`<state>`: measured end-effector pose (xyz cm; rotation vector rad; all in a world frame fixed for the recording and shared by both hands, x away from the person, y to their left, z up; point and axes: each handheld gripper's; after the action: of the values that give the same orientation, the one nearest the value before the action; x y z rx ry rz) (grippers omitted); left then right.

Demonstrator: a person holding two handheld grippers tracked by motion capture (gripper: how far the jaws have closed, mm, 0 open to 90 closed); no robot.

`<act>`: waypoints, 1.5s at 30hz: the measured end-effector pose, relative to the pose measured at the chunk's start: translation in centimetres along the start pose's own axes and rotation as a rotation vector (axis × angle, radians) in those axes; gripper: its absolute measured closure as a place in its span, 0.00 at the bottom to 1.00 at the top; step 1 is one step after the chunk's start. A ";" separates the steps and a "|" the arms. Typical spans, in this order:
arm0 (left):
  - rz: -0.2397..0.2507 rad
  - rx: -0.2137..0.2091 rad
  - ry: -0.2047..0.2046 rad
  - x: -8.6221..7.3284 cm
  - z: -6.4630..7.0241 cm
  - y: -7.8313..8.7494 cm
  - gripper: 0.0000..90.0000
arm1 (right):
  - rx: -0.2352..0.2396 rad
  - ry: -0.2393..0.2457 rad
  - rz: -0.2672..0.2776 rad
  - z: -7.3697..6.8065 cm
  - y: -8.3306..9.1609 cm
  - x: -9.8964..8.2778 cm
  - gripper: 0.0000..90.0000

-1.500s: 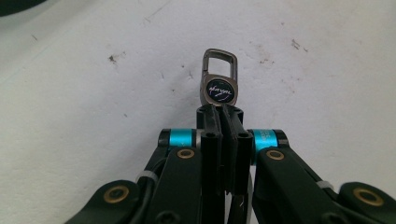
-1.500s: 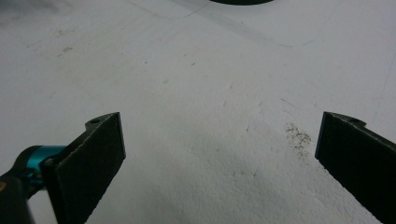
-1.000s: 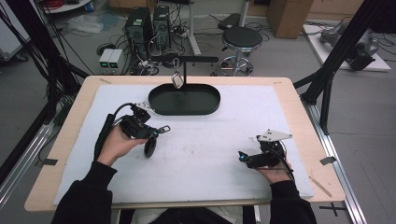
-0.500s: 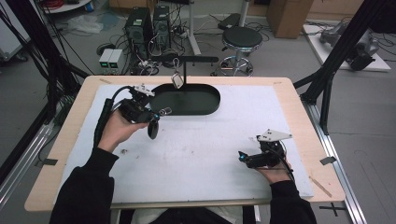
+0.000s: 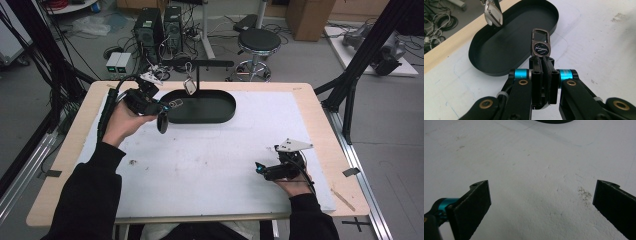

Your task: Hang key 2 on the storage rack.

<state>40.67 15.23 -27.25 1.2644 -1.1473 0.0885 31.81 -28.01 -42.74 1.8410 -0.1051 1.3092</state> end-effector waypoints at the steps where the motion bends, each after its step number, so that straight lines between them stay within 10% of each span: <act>1: 0.001 0.001 -0.001 0.1 -0.2 0.0 0.95 | 0.001 0.002 0.000 0.0 0.0 0.0 0.01; 45: 0.082 0.110 0.130 3.7 -7.8 -3.0 0.95 | -0.008 0.002 -0.015 0.2 0.0 -0.2 0.01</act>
<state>49.13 18.20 -25.64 1.2887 -1.0935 0.2950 31.91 -28.18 -42.91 1.8302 -0.0955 1.2985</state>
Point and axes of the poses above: each handheld gripper's, and its own axes: y roughly backward along the jaws, x roughly out of its top, z roughly to its right, and after that the axes turned 9 degrees about x, right-handed
